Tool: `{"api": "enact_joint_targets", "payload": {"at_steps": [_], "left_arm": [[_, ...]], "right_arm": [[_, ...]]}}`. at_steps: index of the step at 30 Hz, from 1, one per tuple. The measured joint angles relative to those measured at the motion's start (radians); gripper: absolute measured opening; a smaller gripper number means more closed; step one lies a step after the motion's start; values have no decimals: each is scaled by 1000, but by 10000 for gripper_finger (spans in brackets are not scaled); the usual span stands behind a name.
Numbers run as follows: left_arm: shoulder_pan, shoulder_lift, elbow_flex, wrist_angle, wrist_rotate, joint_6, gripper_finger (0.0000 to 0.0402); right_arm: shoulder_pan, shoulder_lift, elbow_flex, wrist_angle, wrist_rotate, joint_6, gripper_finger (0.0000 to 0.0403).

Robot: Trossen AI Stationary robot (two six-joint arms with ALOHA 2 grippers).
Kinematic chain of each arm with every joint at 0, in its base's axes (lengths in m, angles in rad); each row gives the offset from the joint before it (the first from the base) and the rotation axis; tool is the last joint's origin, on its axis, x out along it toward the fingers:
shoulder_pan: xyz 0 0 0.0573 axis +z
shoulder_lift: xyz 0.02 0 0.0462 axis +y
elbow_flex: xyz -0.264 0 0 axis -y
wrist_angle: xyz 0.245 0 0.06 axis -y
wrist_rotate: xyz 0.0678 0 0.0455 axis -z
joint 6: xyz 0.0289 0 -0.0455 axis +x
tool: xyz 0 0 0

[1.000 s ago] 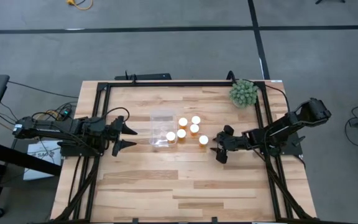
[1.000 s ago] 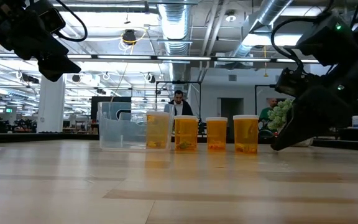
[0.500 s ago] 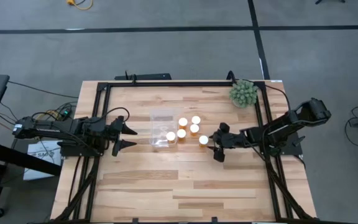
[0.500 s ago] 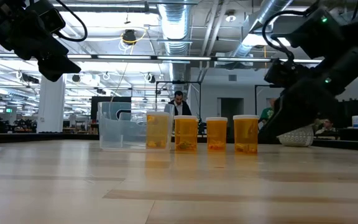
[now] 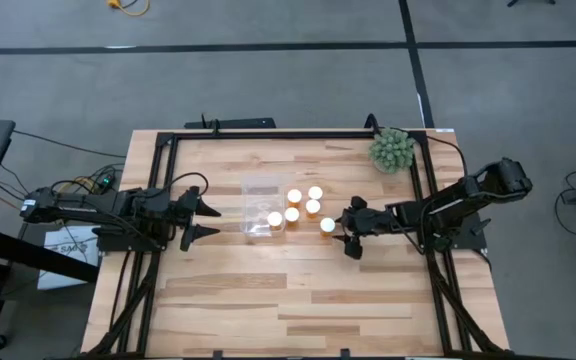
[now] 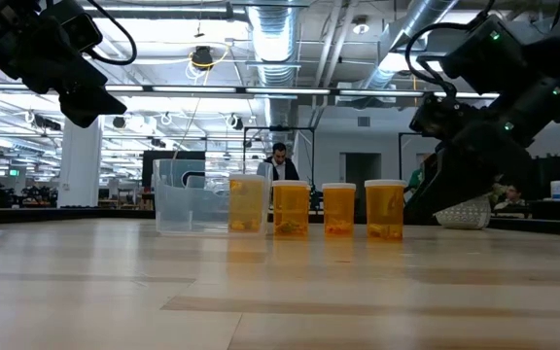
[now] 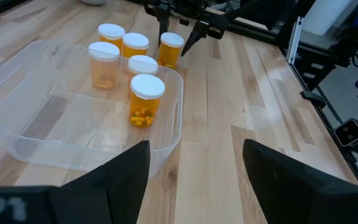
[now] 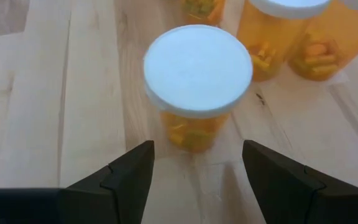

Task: Pick and place pill bottles into a basket
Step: Put the orange pill bottle into the transparent container

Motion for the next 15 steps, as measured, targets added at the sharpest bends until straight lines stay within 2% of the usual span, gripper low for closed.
{"api": "enact_joint_targets", "payload": {"at_steps": [15], "left_arm": [[0,0,0,0,0,0,247]], "right_arm": [[-15,17,48,-23,-6,-63,240]]}}
